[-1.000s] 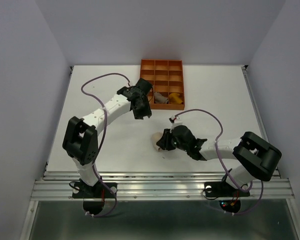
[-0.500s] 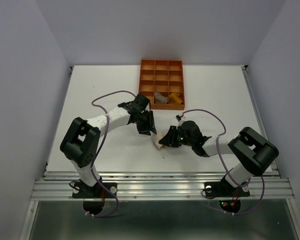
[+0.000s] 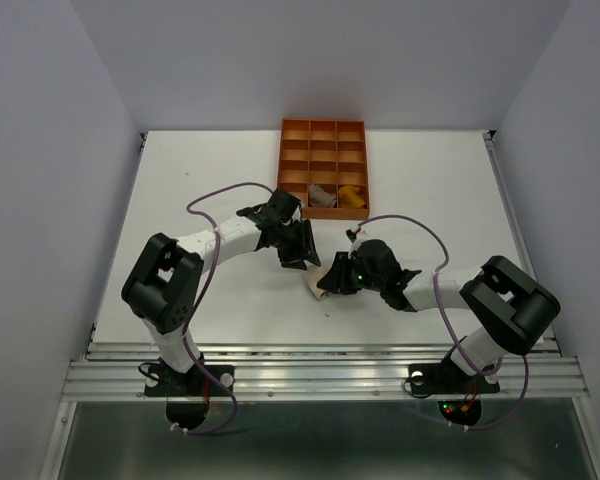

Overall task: Roll the socks
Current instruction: Roll the sock at the center of the board.

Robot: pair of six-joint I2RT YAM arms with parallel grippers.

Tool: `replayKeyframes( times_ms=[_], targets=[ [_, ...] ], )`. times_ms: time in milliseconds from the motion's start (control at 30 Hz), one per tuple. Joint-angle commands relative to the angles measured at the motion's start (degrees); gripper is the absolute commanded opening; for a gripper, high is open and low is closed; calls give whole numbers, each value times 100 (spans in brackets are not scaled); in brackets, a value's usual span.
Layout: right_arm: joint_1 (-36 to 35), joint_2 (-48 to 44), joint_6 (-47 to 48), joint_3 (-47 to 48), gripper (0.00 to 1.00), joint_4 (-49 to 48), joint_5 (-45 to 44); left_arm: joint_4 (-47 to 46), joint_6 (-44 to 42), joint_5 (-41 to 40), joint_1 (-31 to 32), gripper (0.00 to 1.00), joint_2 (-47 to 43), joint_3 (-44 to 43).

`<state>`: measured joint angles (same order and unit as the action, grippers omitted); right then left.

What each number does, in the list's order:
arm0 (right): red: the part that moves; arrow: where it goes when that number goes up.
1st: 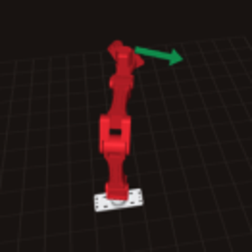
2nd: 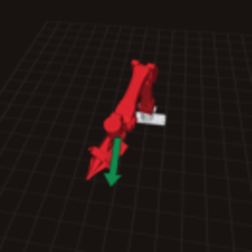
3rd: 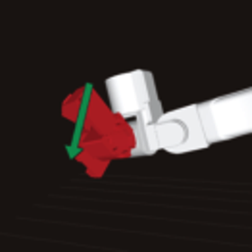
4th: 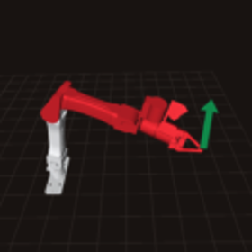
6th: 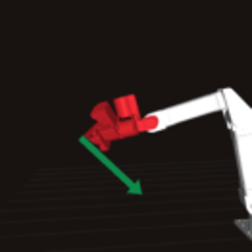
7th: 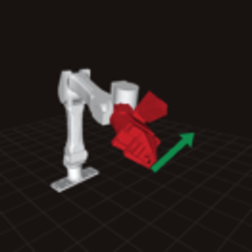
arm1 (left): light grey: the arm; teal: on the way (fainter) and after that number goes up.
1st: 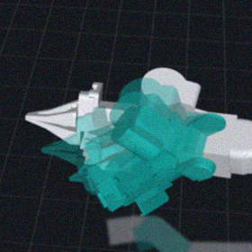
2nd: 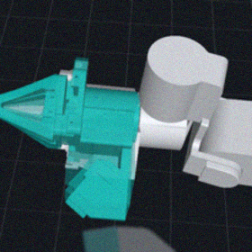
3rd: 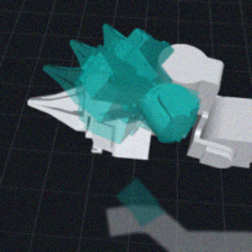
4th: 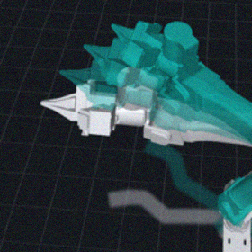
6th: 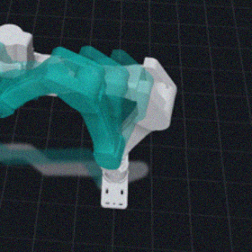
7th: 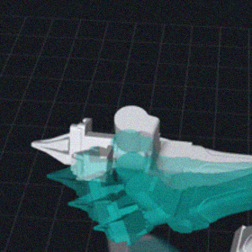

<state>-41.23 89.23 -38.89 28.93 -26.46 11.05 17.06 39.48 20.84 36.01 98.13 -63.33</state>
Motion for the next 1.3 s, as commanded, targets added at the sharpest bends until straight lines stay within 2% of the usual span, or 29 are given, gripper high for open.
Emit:
replayKeyframes(
  times_ms=[0,200,400,533,600,633,767,967,1267],
  targets=[
    [-174,209,523,-89,9,1336,-744,122,15,-115,55,54,31,49],
    [-288,244,541,-36,13,1354,-894,560,-20,-606,240,54,242,-74],
    [-394,156,681,-63,18,1292,-885,447,208,-932,318,52,417,-56],
    [-578,-1,910,51,31,1432,-1078,430,253,-924,450,45,655,-188],
    [-736,-81,1120,226,36,1634,-1305,683,262,-1169,582,43,813,-311],
    [-789,-177,1225,288,43,1705,-1525,780,253,-1388,670,42,892,-442],
    [-1018,-458,1498,526,57,1995,-1896,1115,261,-1715,767,41,936,-575],
    [-1193,-1029,1709,693,70,2329,-2344,1221,341,-1829,837,38,989,-575],
    [-1615,-1742,2052,535,72,2207,-2457,1423,358,-1917,961,37,1051,-751]
  ],
)
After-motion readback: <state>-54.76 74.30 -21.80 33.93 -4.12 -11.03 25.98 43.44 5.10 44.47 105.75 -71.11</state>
